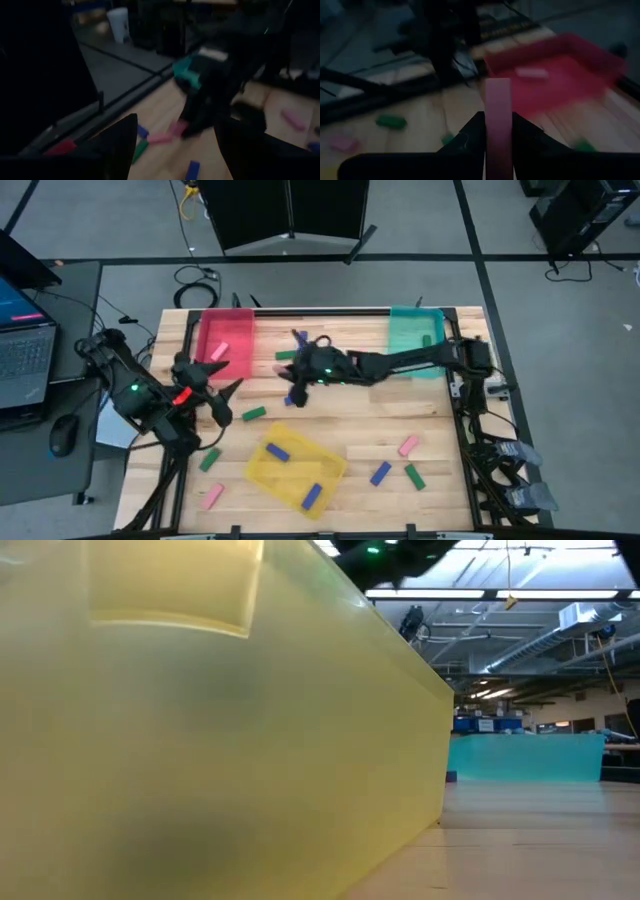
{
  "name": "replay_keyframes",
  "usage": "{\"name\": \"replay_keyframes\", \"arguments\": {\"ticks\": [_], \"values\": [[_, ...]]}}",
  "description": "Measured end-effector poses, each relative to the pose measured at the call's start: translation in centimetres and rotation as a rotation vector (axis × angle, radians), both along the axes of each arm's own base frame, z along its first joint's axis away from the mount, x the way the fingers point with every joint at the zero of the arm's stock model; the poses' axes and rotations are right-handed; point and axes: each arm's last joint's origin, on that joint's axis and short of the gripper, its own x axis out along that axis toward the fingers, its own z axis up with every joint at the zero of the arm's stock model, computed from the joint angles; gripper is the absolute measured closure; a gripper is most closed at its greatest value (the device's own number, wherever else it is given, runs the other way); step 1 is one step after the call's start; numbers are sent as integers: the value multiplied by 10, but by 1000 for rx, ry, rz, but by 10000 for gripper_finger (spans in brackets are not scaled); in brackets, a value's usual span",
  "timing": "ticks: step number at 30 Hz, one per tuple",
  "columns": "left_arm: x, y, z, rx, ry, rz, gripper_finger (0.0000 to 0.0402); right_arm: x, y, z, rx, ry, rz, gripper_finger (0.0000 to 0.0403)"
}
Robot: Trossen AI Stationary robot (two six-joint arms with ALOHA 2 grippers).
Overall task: Sort blocks
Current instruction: Put the pink block into the red bin
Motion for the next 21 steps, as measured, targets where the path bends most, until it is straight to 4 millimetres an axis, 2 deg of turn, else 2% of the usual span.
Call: {"name": "replay_keyframes", "arguments": {"ticks": [7, 11, 18, 21], "values": [[-11, 4, 9, 36, -105, -7, 134, 71, -26, -6, -40, -81, -2, 332], [-13, 4, 10, 46, -121, -7, 134, 104, -43, -8, -44, -161, -29, 332], [-13, 4, 10, 48, -131, -6, 134, 141, -72, -30, 5, -245, -119, 332], [-13, 4, 11, 51, -140, -3, 134, 144, -79, -46, 43, -307, -179, 332]]}}
